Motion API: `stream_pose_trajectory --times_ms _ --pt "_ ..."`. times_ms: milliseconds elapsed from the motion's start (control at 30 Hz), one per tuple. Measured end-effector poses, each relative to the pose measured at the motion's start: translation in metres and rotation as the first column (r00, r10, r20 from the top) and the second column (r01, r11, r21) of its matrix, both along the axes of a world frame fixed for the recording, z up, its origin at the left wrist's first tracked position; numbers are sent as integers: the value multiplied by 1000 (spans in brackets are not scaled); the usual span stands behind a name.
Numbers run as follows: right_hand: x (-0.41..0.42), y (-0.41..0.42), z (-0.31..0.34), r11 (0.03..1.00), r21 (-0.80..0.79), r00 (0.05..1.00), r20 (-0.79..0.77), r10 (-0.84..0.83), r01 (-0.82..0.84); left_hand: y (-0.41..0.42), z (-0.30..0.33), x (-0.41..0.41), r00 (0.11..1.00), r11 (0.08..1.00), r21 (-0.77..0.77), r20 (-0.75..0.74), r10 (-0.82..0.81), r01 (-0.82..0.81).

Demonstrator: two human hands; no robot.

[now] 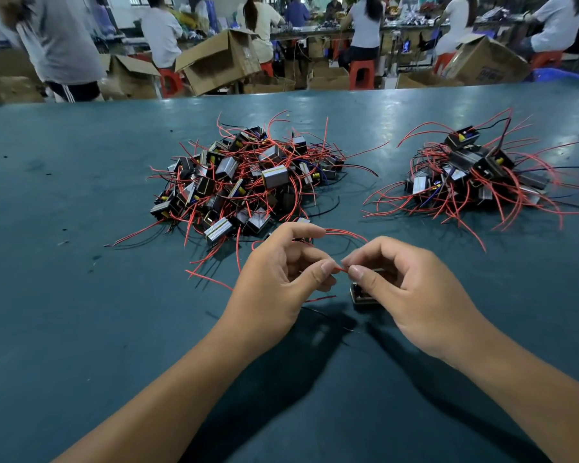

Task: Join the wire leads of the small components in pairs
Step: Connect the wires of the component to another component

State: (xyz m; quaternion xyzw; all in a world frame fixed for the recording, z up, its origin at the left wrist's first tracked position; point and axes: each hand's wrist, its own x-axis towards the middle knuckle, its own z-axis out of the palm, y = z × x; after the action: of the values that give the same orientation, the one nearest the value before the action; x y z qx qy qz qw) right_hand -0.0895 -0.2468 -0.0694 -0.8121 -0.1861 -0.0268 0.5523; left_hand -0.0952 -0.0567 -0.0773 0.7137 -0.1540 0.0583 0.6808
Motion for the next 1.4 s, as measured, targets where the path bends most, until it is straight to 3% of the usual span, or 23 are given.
stream_pose_trajectory --times_ms 100,233,433,633,833,1000,1067,1167,1400 --pt "-2 0 3 1000 -3 998 59 16 -16 1 0 2 998 998 -15 -34 57 -58" --pt "-4 1 2 993 -52 994 22 108 -107 1 1 1 995 996 -12 -39 87 -88" --pt "-3 2 -3 1000 -7 998 54 13 -13 -1 2 -1 995 996 0 -37 90 -90" --pt "-1 9 -5 994 -73 980 188 -69 84 -3 4 -3 999 999 17 -31 39 -39" --pt "1 6 -5 992 -60 983 155 -101 111 19 12 -3 991 983 159 -117 -72 91" --pt "-2 6 -7 990 -32 986 97 -134 137 27 19 -4 988 961 241 -94 -119 139" --pt "-3 7 -8 990 -40 987 96 -129 133 29 20 -5 987 911 381 -48 -152 159" --pt "-5 8 -9 992 -42 988 105 -117 122 30 20 -6 985 764 638 50 -167 98" --pt "-7 9 -8 986 -49 982 111 -156 162 28 13 -4 992 780 624 63 -105 43"
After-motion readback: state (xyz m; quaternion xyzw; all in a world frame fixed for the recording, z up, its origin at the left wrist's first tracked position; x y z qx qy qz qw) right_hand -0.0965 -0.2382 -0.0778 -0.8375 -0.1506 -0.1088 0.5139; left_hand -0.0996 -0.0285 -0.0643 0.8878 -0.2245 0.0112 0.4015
